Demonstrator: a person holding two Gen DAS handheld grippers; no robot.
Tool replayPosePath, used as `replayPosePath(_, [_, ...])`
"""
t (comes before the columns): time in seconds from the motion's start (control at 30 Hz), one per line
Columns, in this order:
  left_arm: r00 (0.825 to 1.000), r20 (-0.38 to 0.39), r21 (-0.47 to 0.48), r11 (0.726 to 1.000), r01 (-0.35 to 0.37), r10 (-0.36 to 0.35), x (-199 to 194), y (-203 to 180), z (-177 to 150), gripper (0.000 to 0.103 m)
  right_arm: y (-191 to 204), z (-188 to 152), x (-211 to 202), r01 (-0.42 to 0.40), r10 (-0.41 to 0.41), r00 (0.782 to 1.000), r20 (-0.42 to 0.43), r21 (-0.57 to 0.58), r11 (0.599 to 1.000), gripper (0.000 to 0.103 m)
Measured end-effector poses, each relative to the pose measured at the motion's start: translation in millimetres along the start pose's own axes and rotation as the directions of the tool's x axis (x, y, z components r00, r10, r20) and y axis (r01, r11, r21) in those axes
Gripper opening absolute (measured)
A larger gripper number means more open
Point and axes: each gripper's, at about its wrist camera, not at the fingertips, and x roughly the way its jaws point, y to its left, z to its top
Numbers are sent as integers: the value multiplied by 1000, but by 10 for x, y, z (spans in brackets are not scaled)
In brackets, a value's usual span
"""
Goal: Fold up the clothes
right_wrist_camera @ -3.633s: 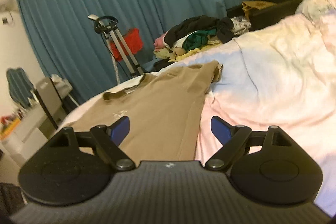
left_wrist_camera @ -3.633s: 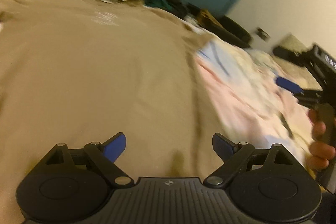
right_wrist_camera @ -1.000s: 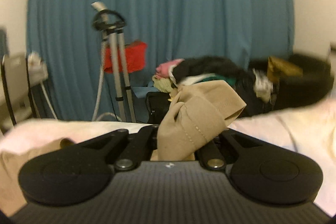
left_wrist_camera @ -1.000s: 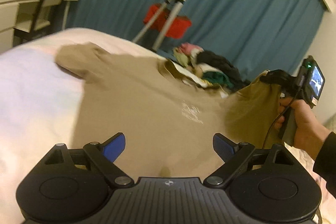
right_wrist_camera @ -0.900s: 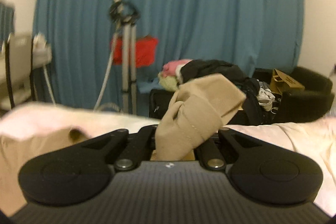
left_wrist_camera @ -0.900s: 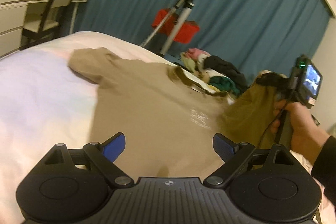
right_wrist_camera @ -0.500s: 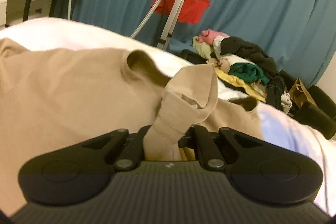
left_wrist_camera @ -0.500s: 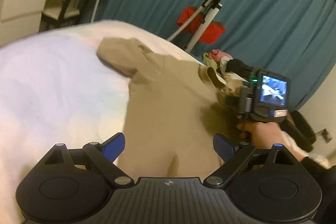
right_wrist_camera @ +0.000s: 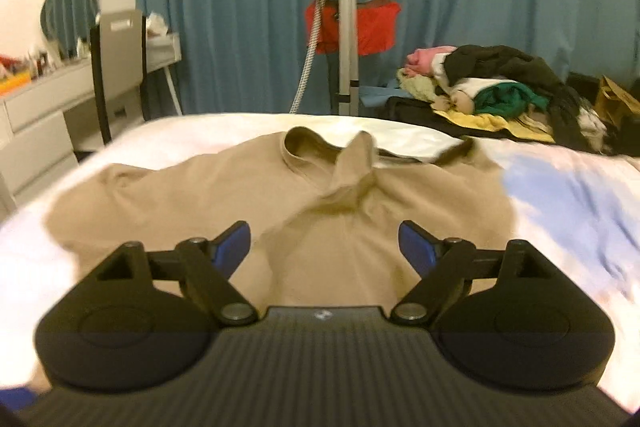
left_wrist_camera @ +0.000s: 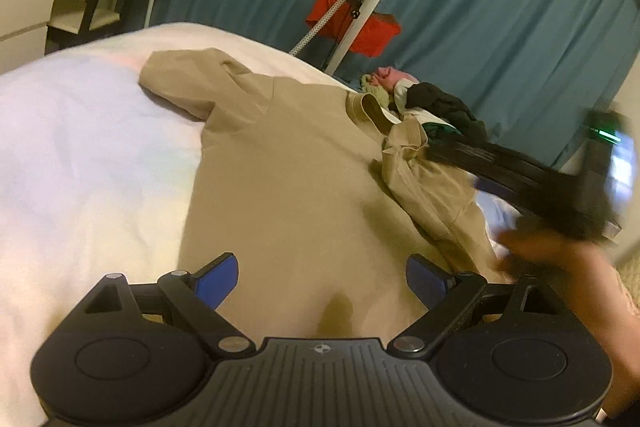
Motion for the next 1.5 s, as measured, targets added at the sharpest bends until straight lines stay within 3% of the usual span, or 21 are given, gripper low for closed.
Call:
replayPosePath(0.17, [1000, 24, 44, 999, 8, -9, -230, -130, -28, 92, -303, -310, -1142, 6, -8, 1000, 19, 81, 997, 83])
replayPosePath(0.33, [999, 34, 171, 985, 5, -11, -553, -421, -163, 92, -627, -750, -2083, 9, -9, 1000, -1, 153, 988, 83])
replayPosePath(0.53, [998, -7, 253, 966, 62, -62, -980, -835, -441, 92, -998, -986, -2689, 12, -23, 999, 45, 242, 970, 83])
replayPosePath(0.67, [991, -95, 278, 953, 120, -97, -1101, -1165, -750, 91, -1274, -1058, -2939, 49, -74, 994, 82, 280, 959, 83])
replayPosePath(0.97, [939, -302, 284, 925, 253, -164, -927, -2162, -1306, 84, -2054, -1178, -3273, 83, -170, 971, 171, 424, 902, 83])
replayPosePath(1.1, [903, -380, 237, 922, 306, -202, -755, -2553, -1524, 79, -2439, -1270, -3384, 90, -211, 960, 183, 513, 854, 83])
replayPosePath(1.17, [884, -425, 261, 909, 325, -194, -640, -2727, -1686, 77, -2626, -1320, -3396, 88, -223, 958, 178, 560, 824, 83])
replayPosePath(1.27, [869, -470, 331, 881, 337, -156, -460, -2947, -1976, 70, -2852, -1433, -3368, 77, -226, 961, 159, 632, 771, 84])
replayPosePath(1.37, [876, -477, 445, 838, 316, -77, -308, -3029, -2239, 55, -2986, -1530, -3279, 67, -206, 971, 125, 681, 729, 84])
replayPosePath(1.43, [881, -471, 482, 824, 298, -43, -255, -2950, -2313, 27, -3018, -1577, -3240, 61, -193, 975, 110, 702, 710, 84])
replayPosePath(1.5, [884, -465, 478, 825, 301, -53, -274, -2872, -2302, 6, -3028, -1603, -3205, 57, -182, 978, 101, 712, 700, 84])
